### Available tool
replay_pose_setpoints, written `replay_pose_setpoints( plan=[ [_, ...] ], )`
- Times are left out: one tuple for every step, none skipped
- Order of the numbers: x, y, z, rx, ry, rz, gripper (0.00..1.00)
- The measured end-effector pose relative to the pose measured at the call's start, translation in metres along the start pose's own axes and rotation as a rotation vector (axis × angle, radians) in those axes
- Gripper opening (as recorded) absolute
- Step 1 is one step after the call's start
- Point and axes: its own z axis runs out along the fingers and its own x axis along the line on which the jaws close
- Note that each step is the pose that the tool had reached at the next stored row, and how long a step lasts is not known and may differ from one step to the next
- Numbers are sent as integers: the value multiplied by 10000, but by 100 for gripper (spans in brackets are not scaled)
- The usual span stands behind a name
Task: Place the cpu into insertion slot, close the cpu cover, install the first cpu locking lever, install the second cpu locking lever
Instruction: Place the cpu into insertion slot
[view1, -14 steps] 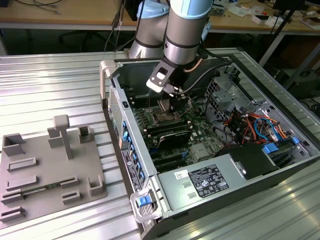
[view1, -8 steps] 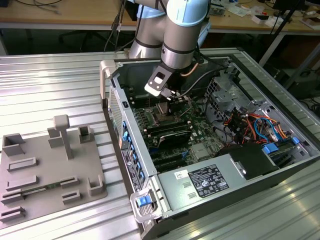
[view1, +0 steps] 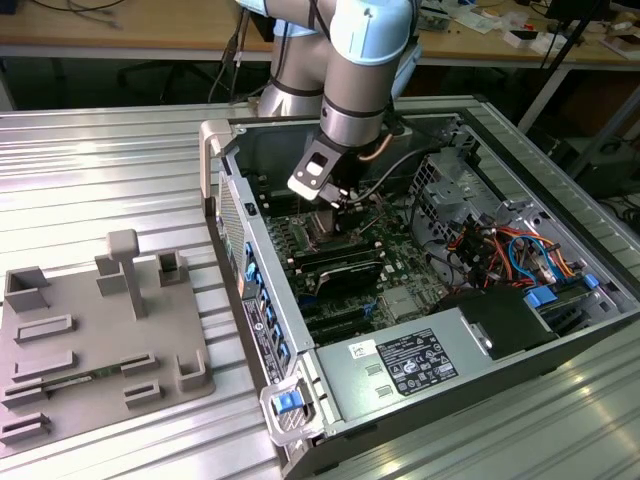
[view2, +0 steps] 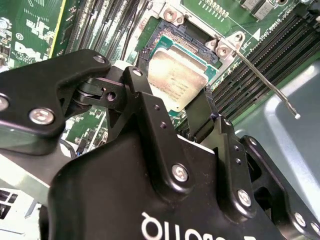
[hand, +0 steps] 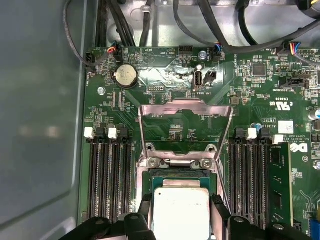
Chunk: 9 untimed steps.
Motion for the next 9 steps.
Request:
replay_pose_setpoints(
  plan=[
    [0,0,4,5,-1,-1,55],
    [0,-1,10,12,-6,-2,55],
    [0,-1,17,18,-22,-4,55],
    [0,-2,29,22,-50,-7,55],
    [1,-4,47,28,-65,-9,55],
    [1,-6,62,33,-66,-8,55],
    [1,-7,67,38,-66,-7,55],
    [1,-8,72,44,-66,-6,55],
    [0,-8,79,52,-68,-7,55]
  ],
)
